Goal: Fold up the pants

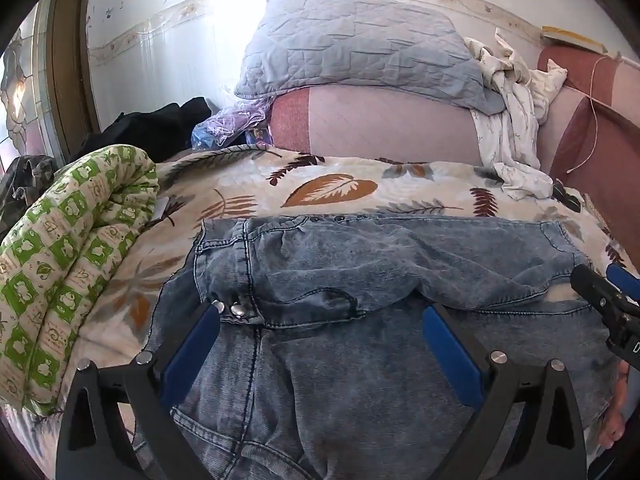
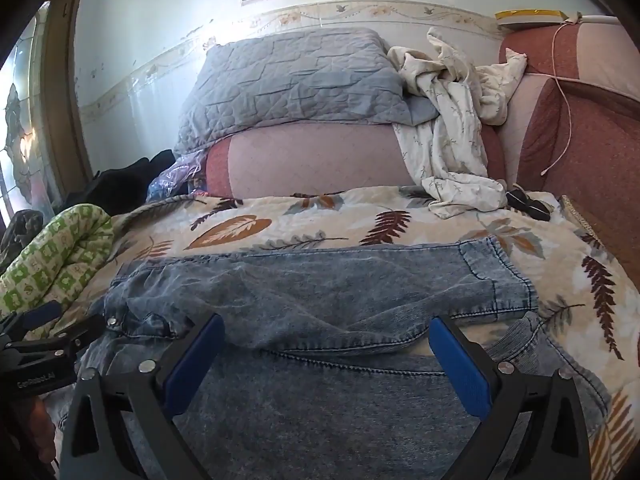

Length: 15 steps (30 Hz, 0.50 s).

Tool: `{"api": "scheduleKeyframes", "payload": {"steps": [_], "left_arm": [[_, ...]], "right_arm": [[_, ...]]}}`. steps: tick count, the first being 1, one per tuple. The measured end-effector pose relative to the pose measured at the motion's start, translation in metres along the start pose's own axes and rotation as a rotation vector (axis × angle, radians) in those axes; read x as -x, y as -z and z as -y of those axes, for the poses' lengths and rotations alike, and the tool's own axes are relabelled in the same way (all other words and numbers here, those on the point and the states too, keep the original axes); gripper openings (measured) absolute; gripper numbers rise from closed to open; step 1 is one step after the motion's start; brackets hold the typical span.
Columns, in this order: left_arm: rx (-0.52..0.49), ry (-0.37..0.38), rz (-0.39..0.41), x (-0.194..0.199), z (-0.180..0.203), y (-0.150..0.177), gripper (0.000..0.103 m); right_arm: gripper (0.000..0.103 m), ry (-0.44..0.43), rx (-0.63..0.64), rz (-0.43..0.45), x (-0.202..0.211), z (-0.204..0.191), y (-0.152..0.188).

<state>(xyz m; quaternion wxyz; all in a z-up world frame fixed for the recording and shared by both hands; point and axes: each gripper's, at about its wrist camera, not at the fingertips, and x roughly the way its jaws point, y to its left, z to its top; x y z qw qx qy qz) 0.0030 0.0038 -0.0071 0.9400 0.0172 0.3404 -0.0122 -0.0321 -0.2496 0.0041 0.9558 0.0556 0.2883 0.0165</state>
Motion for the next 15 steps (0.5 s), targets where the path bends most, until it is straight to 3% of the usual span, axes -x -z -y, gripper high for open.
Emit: {"api": "scheduleKeyframes", "payload": {"steps": [15], "left_arm": [[-0.019,-0.017,0.011,0.0015,0.0036,0.0016,0.101]], "right_arm": [[0.103,-0.003,0.014,-0.018,-0.0030,-0.0046,0.0031]]}}
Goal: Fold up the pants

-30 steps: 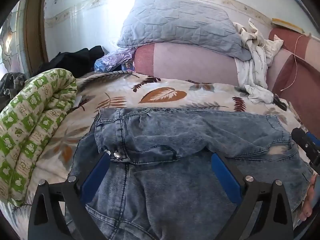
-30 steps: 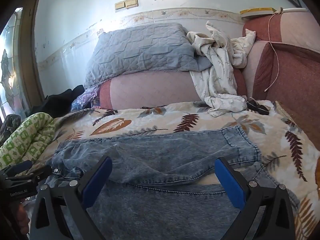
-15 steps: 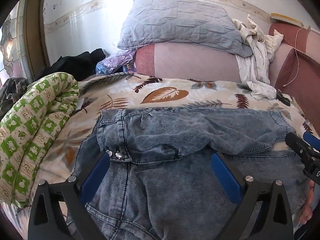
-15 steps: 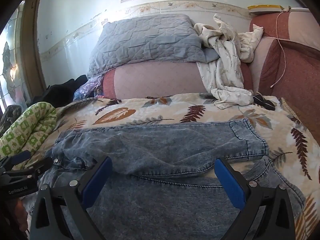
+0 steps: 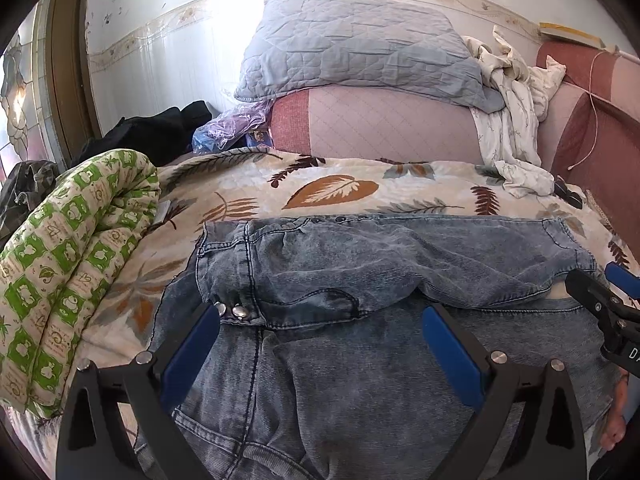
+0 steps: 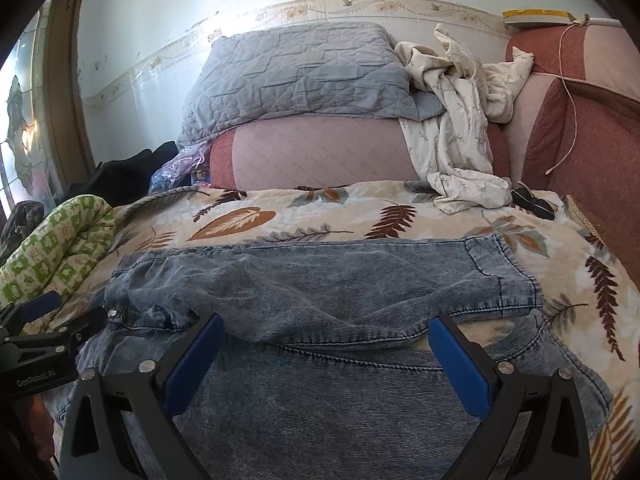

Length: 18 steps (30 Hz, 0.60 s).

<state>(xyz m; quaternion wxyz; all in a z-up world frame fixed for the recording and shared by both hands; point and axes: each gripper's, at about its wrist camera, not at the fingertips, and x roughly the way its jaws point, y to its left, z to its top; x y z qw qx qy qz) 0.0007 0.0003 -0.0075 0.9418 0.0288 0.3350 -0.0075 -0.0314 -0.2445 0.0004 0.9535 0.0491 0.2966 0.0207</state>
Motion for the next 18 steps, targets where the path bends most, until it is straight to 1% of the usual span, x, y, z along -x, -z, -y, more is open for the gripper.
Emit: {"api": "scheduleKeyframes", "payload": {"steps": [18], "left_arm": [[0.000,0.002,-0.007,-0.0016,0.0013,0.0003,0.101]], "right_arm": [[0.103,0.009,-0.022,0.006,-0.0007,0.0074,0.0004]]}}
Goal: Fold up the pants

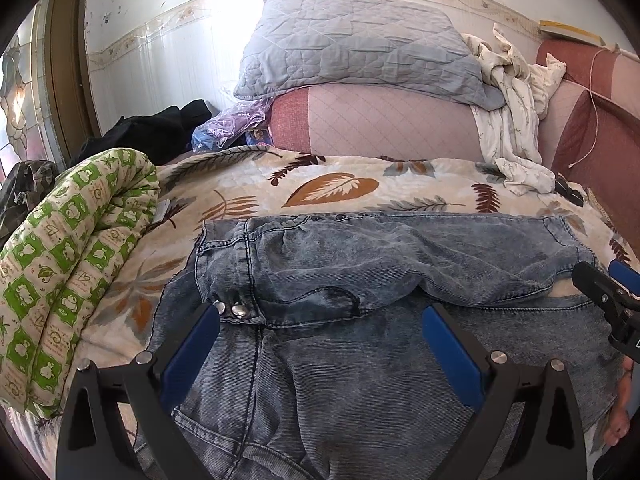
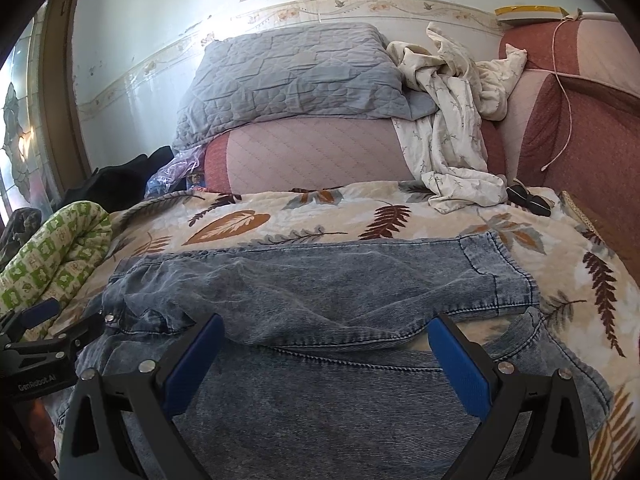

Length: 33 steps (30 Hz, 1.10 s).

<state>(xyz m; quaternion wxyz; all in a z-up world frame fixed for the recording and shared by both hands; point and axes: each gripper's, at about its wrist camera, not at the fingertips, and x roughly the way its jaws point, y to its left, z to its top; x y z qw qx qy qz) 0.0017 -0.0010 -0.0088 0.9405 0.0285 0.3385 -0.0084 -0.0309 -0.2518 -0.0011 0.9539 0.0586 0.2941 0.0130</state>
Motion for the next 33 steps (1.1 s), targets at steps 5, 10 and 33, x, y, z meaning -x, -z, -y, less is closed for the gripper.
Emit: {"api": "scheduleKeyframes", "payload": {"steps": [5,10,33], "left_arm": [[-0.004,-0.001,-0.005,-0.002,0.001,0.000,0.101],[-0.009,-0.003,-0.009,-0.004,0.002,0.000,0.101],[0.020,0.011,-0.124,-0.043,-0.006,0.004,0.101]], "right_arm": [[0.103,0.003,-0.008,-0.002,-0.001,0.004,0.000],[0.103,0.004,-0.019,-0.009,-0.004,0.009,0.000],[0.103,0.144,-0.305,-0.021,0.018,0.160,-0.001]]}}
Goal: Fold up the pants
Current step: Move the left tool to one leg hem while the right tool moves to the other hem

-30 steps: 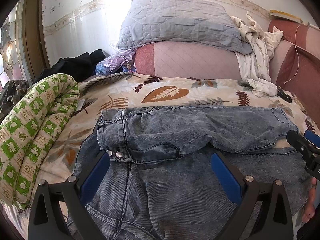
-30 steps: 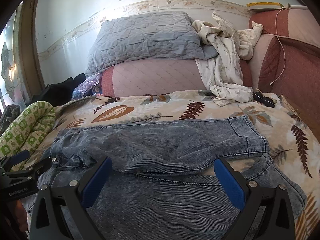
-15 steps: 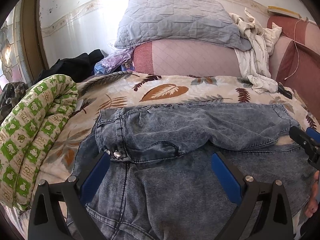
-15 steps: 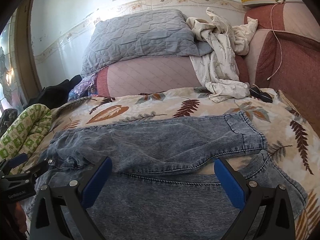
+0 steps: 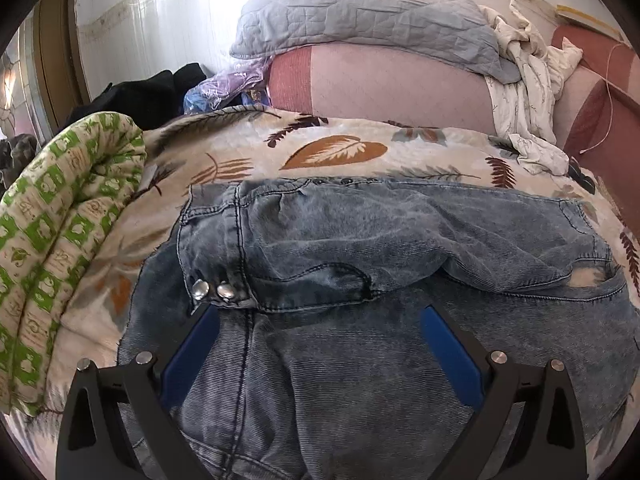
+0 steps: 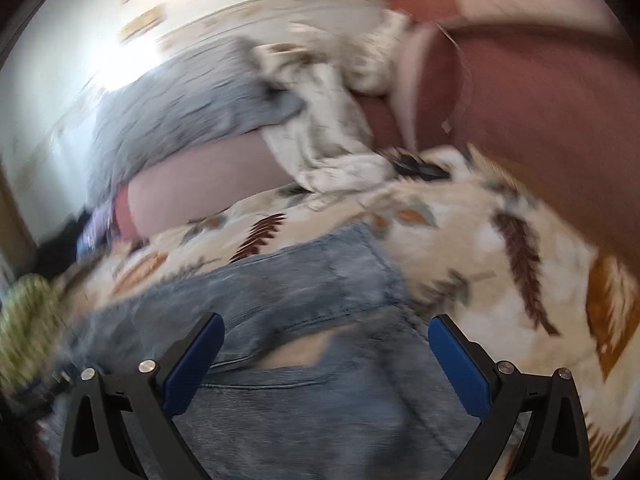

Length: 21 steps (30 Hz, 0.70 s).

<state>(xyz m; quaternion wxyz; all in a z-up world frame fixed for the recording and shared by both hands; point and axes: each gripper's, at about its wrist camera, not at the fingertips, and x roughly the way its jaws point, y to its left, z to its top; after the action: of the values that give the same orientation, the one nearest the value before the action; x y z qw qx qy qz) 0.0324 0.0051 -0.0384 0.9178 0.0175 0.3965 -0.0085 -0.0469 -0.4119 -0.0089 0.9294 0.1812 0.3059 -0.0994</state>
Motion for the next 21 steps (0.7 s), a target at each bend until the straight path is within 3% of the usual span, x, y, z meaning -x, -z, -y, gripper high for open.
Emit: {"api": "scheduleKeyframes", "payload": {"steps": [7,11,14,16,21], "left_arm": [[-0.033,-0.005,0.008,0.004,0.011,0.004,0.101],[-0.053,-0.011,0.018,0.007,0.015,0.002,0.101],[-0.058,-0.017,0.006,0.007,0.006,-0.008,0.101],[-0.011,-0.002,0.008,0.008,-0.012,-0.020,0.101],[-0.016,-0.144,-0.001,-0.012,-0.066,-0.073,0.101]], "right_arm": [[0.103,0.042,-0.200,-0.145,-0.010,0.104,0.004],[0.103,0.025,-0.262,-0.131,-0.006,0.127,0.005],[0.103,-0.045,-0.275,-0.140,-0.020,0.116,-0.011],[0.103,-0.076,-0.214,-0.144,-0.038,0.091,-0.041],[0.103,-0.101,-0.139,-0.194,-0.108,0.041,-0.111]]}}
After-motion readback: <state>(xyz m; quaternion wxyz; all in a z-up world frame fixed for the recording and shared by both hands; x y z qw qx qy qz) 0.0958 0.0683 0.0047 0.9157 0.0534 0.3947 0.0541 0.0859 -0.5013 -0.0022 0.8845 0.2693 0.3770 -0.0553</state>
